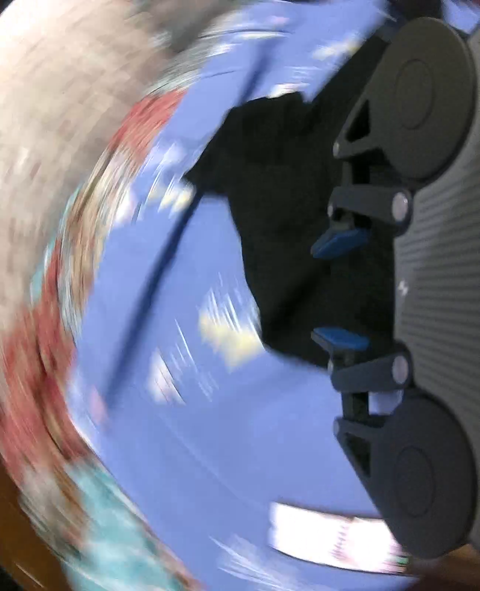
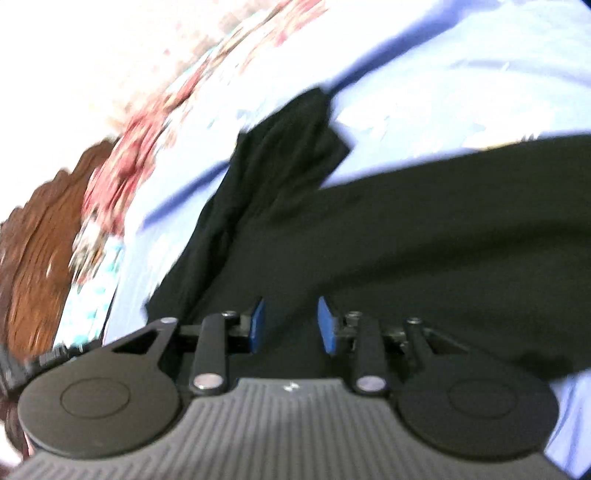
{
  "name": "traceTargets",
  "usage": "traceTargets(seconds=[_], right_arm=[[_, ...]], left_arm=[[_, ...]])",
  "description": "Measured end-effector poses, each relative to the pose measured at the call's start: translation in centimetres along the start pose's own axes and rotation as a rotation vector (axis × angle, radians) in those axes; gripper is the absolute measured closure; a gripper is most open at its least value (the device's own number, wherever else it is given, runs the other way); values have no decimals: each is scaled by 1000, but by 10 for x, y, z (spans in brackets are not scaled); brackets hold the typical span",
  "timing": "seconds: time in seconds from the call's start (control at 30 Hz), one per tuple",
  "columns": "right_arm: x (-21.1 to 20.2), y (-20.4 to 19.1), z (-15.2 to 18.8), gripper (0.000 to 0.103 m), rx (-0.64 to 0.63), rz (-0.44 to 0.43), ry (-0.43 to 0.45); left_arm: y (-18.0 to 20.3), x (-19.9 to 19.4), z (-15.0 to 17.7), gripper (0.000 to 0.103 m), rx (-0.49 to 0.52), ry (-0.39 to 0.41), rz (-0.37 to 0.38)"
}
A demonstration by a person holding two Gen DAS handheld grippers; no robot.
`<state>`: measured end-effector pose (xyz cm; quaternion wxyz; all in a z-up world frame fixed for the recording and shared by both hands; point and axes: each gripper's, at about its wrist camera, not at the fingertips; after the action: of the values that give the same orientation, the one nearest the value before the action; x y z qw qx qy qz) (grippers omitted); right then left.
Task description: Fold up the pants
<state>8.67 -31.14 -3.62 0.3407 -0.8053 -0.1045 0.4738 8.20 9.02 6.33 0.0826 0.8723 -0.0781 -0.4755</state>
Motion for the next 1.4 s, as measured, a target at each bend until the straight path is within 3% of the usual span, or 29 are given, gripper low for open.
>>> traceTargets(seconds=[0.13,0.23,0.27,0.3,0.37,0.43,0.53,0.63,0.73,0.87,0.93,1.03,1.13,1.23,1.27,1.3,1.4], right_arm=[[14,3,-35,61,48,23,44],[24,-2,-67,57,23,72,46],[30,-7,-80,56,9,86,47],[26,-1,-86,53,-1,96,47],[30,1,-114,50,-17,114,55],[42,-2,-146,48,-57,134,61],[70,-9,-185,45,-110,182,86],[108,-23,-218,45,-139,193,72],[151,-54,-229,45,-245,177,14],[182,-89,-212,46,-366,184,-39],[180,-105,-198,46,-438,145,-27],[184,-115,-183,47,-518,107,-87],[201,-109,-185,44,-545,238,-137],[223,-84,-194,38,-494,431,-184],[228,-74,-194,46,-454,438,-220],[228,-67,-191,71,-413,407,-243],[200,-82,-176,73,-418,306,-159]], left_arm=[[94,63,-5,40,397,-12,-61],[136,123,0,39,615,-18,-216],[142,139,1,41,651,-31,-245],[144,151,1,60,661,-45,-267],[125,157,-8,88,581,-63,-260],[94,141,-19,90,425,-53,-177],[50,98,-19,92,252,25,-167],[22,69,-10,92,140,52,-174],[2,53,7,92,74,30,-168],[-4,48,22,92,80,-2,-162],[1,49,23,92,104,10,-172],[4,50,24,92,116,19,-148],[7,54,24,92,139,25,-150],[10,52,29,92,165,27,-153],[11,52,30,92,169,29,-154],[11,51,30,92,174,31,-155],[11,47,28,92,176,42,-154]])
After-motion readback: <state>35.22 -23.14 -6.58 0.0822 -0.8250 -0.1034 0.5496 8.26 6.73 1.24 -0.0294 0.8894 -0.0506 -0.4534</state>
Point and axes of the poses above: each gripper's, at about its wrist camera, not at the fingertips, and x roughly the way its jaws point, y to its right, z to its underside, and after that the axes turned 9 degrees about -y, right-handed
